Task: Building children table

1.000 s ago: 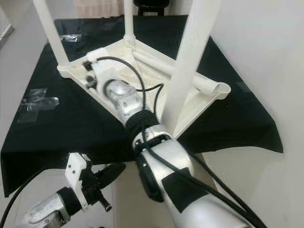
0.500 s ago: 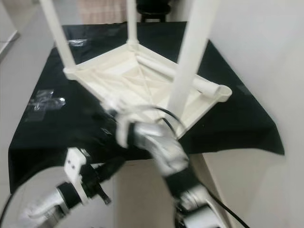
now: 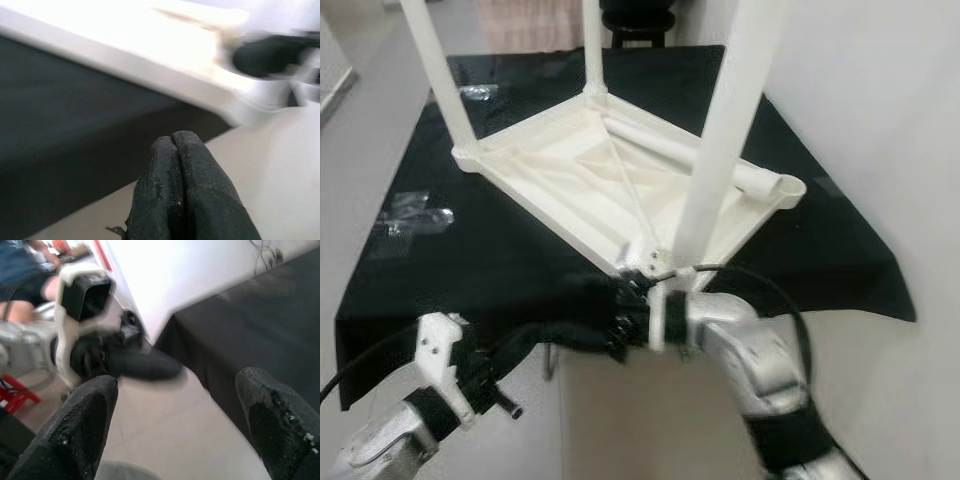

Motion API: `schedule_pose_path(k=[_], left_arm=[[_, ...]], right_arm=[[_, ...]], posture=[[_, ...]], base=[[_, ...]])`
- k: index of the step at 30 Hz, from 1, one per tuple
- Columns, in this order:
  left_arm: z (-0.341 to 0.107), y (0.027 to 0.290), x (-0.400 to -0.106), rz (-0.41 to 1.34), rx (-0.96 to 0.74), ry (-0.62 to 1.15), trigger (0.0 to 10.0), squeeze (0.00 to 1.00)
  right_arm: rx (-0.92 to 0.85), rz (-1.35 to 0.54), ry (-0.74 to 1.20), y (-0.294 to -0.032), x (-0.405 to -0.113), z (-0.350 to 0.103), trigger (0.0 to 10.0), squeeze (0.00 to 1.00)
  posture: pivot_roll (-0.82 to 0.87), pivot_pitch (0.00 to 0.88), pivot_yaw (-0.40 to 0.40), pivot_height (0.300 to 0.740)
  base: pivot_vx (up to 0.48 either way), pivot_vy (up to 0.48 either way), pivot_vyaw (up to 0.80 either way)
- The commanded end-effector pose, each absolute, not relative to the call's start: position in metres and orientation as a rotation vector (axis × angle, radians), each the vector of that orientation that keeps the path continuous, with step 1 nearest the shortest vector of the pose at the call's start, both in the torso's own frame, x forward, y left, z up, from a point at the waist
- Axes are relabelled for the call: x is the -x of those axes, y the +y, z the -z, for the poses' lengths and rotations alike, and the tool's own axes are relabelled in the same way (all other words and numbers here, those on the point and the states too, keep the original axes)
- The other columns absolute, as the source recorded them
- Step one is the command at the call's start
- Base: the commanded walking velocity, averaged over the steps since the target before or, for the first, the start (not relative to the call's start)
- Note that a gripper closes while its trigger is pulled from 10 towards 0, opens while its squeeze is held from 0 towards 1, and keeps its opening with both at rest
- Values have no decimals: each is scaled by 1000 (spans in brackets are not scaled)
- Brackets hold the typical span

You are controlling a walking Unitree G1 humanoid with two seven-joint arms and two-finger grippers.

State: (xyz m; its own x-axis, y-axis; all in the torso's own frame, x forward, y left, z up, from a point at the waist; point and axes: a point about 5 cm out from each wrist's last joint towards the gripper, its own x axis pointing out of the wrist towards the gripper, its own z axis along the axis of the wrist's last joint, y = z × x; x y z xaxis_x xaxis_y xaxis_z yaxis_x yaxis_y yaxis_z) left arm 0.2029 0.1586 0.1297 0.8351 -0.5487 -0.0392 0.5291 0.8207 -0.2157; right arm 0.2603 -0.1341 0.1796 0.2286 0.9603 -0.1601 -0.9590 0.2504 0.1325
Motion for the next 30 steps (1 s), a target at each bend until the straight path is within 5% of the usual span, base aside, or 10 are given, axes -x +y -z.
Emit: schedule_pose_path(k=[1, 7, 14, 18, 25, 30], left_arm=[[-129, 170, -200, 534, 198, 93, 10000, 0], [-125, 174, -200, 511, 183, 102, 10000, 0], [-120, 170, -200, 521, 157, 119, 10000, 0], [-120, 168, -201, 535, 154, 122, 10000, 0], [-120, 161, -201, 561, 152, 120, 10000, 0], [-120, 157, -202, 569, 143, 112, 10000, 0]], right_arm=[[-20, -1320, 254, -150, -252, -182, 10000, 0], [31, -1265, 302, -184, -251, -187, 10000, 0], [325, -1097, 567, -256, -241, -193, 10000, 0], [414, -1038, 630, -268, -243, -193, 10000, 0], [538, -835, 471, -265, -280, -204, 10000, 0], [411, -1003, 213, -203, -294, -221, 10000, 0]], posture=[[-32, 151, -30, 740], [-37, 149, -30, 740], [-46, 142, -20, 740], [-47, 141, -18, 740], [-39, 133, -18, 740], [-26, 135, -14, 740]], base=[[0, 0, 0], [0, 0, 0], [0, 0, 0], [0, 0, 0], [0, 0, 0], [0, 0, 0]])
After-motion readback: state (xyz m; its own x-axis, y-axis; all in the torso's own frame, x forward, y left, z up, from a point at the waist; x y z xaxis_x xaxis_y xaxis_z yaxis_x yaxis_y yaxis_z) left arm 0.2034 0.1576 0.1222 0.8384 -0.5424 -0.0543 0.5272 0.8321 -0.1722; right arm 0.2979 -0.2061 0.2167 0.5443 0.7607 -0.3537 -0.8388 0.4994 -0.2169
